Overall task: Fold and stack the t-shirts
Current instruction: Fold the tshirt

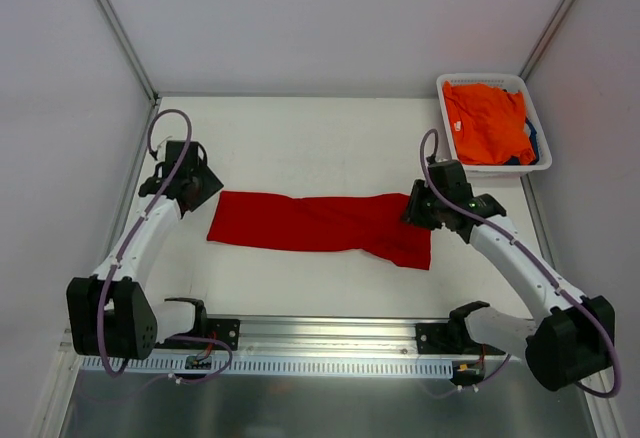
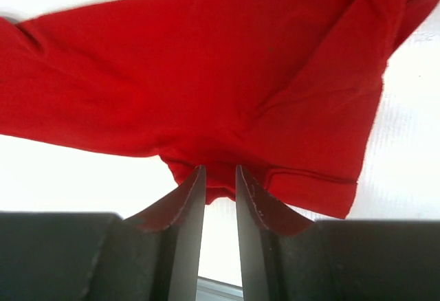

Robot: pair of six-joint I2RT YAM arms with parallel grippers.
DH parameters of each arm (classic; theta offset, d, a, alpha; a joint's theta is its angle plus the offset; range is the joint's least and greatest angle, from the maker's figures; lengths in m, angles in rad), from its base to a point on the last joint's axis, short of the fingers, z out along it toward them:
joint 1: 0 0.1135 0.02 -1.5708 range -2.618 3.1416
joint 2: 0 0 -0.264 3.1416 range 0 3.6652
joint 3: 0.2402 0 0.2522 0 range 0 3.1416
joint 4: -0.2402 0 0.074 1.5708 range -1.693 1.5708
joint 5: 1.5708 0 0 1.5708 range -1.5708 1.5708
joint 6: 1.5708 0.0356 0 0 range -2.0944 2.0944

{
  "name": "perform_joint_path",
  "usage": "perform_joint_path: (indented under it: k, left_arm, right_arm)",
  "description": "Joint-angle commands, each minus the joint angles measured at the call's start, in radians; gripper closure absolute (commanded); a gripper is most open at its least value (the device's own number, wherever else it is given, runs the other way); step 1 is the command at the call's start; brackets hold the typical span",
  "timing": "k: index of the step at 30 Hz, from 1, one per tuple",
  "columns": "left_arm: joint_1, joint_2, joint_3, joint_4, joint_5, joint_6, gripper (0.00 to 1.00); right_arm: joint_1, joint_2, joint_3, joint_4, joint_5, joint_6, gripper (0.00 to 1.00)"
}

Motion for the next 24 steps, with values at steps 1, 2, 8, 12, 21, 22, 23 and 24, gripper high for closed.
perform_joint_path:
  k: [1,2,8,12,21,22,23,24]
  left_arm:
    - [-0.018,0.069,0.027,0.002,0.030,0.030,0.50]
    - [-0.027,0.082,0.024,0.007,0.034,0.030,0.51]
    - [-0.064,0.171,-0.019,0.086,0.050,0.027,0.51]
    - [-0.078,0.247,-0.009,0.117,0.062,0.027,0.51]
    - [-0.110,0.355,0.010,0.160,0.087,0.027,0.52]
    - [-0.112,0.358,0.010,0.163,0.088,0.027,0.52]
    - [-0.112,0.364,0.010,0.166,0.090,0.027,0.52]
    - [-0.112,0.376,0.010,0.169,0.090,0.030,0.52]
  right_arm:
    - [0.027,0.044,0.018,0.021,-0.010,-0.005,0.73]
    - [0.039,0.050,0.009,0.027,-0.011,0.005,0.73]
    - [0.074,0.073,-0.067,0.074,-0.010,0.039,0.73]
    - [0.080,0.088,-0.082,0.090,0.000,0.041,0.73]
    - [0.079,0.183,-0.064,0.137,0.010,0.012,0.73]
    - [0.079,0.195,-0.064,0.145,0.009,0.008,0.73]
    - [0.079,0.226,-0.059,0.151,0.009,0.008,0.73]
    - [0.079,0.240,-0.056,0.157,0.007,0.007,0.73]
